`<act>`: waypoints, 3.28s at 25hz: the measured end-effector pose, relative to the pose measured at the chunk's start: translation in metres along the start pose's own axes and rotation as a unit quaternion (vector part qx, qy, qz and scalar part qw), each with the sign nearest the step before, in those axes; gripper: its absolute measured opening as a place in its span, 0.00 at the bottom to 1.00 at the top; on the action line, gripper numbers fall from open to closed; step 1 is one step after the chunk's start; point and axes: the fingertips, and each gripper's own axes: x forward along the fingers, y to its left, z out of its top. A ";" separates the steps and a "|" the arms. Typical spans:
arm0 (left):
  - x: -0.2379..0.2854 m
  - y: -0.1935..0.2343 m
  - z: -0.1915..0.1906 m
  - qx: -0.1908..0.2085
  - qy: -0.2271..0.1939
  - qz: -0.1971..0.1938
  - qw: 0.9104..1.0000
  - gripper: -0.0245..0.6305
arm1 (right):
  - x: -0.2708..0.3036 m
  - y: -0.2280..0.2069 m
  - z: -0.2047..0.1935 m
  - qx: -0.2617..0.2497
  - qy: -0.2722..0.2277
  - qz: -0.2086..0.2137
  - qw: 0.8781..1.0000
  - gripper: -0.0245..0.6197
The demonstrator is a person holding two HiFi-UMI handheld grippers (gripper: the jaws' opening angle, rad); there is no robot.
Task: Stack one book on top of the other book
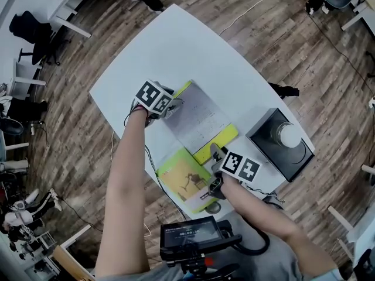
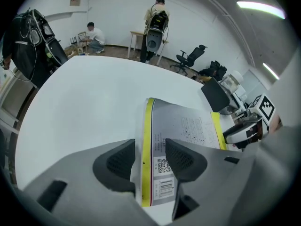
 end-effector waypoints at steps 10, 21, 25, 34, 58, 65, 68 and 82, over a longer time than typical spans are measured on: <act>0.003 -0.005 -0.002 0.003 0.034 -0.040 0.999 0.30 | 0.001 -0.001 -0.003 -0.002 0.020 -0.003 1.000 0.34; 0.004 -0.017 0.000 0.022 0.023 0.010 0.999 0.29 | -0.006 -0.008 -0.008 -0.014 0.038 0.000 0.999 0.34; 0.006 -0.030 -0.004 0.026 0.027 0.011 0.999 0.29 | -0.013 -0.017 -0.015 -0.010 0.046 -0.003 0.999 0.34; 0.015 -0.066 -0.011 0.034 0.039 0.008 0.999 0.28 | -0.035 -0.044 -0.027 -0.006 0.059 -0.012 0.998 0.34; 0.053 -0.203 -0.024 0.033 0.039 -0.017 0.999 0.28 | -0.124 -0.147 -0.069 -0.016 0.116 -0.036 0.992 0.32; 0.062 -0.238 -0.032 0.017 0.040 -0.024 0.999 0.28 | -0.148 -0.175 -0.076 -0.020 0.140 -0.036 0.989 0.32; 0.067 -0.254 -0.035 0.012 0.041 -0.025 0.999 0.28 | -0.158 -0.188 -0.081 -0.020 0.148 -0.035 0.988 0.32; 0.078 -0.279 -0.033 0.025 0.034 -0.053 0.998 0.29 | -0.175 -0.209 -0.086 -0.023 0.154 -0.031 0.987 0.32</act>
